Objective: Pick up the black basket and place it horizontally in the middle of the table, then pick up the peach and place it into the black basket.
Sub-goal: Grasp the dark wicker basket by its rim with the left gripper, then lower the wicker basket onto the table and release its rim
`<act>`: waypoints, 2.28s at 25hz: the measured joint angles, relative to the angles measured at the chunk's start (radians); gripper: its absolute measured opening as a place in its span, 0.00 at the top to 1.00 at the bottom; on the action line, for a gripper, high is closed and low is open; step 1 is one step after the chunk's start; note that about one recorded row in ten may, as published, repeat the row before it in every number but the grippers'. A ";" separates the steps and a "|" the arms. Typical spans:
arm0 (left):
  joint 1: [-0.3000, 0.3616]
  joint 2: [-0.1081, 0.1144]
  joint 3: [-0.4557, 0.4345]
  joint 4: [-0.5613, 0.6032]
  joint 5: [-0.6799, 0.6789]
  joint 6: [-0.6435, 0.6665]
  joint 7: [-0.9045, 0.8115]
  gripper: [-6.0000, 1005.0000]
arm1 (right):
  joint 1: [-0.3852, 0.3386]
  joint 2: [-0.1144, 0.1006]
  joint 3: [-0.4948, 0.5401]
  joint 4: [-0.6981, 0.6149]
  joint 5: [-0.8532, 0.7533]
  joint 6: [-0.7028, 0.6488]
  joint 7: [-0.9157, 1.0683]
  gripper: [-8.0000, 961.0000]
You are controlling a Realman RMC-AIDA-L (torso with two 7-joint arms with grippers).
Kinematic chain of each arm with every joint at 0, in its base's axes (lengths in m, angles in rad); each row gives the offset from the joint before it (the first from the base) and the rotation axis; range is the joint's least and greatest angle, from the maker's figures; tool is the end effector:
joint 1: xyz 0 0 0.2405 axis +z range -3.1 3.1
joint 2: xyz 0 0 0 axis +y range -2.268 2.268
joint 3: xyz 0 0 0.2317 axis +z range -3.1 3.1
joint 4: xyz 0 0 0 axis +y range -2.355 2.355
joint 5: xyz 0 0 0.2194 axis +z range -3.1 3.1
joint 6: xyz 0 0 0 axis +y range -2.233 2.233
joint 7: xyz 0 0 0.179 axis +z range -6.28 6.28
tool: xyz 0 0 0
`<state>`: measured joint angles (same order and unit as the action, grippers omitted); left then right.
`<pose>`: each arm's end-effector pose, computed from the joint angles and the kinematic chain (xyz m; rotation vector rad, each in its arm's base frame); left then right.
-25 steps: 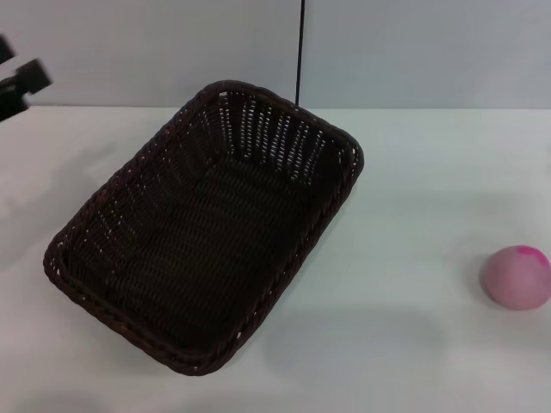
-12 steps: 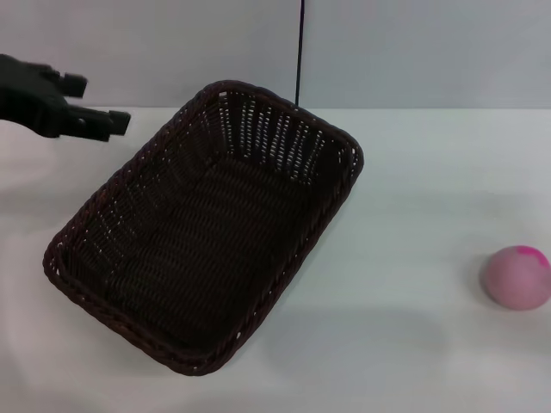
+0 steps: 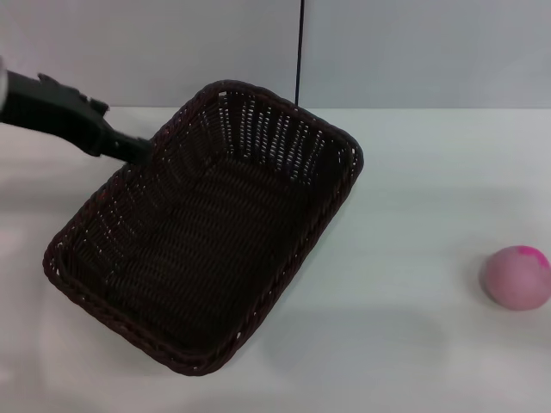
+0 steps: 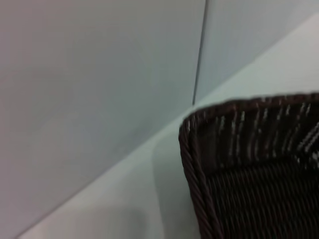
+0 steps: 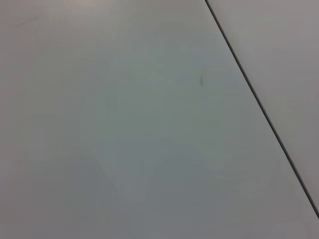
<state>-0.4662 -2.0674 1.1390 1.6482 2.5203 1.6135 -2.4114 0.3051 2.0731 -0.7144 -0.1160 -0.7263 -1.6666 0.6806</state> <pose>-0.1720 0.3614 0.0675 -2.4669 -0.7917 0.2105 0.3097 0.2982 0.0748 -1.4122 0.4949 1.2316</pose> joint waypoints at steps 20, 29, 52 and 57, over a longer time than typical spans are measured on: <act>-0.054 -0.004 0.171 -0.158 0.104 -0.032 -0.054 0.21 | 0.011 -0.001 -0.001 -0.008 -0.001 0.006 0.001 0.24; -0.109 -0.006 0.212 -0.229 0.172 -0.069 -0.044 0.24 | 0.002 0.001 -0.002 0.001 -0.001 0.006 0.001 0.24; -0.221 -0.007 0.262 -0.281 0.172 -0.079 0.300 0.76 | 0.009 -0.003 -0.002 -0.006 -0.001 0.027 0.003 0.24; -0.227 -0.007 0.356 -0.209 0.170 -0.111 0.451 0.75 | 0.011 -0.002 -0.002 -0.007 -0.001 0.029 0.021 0.24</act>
<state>-0.6932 -2.0742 1.4952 1.4389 2.6907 1.5028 -1.9599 0.3157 2.0711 -0.7164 -0.1227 -0.7271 -1.6381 0.7016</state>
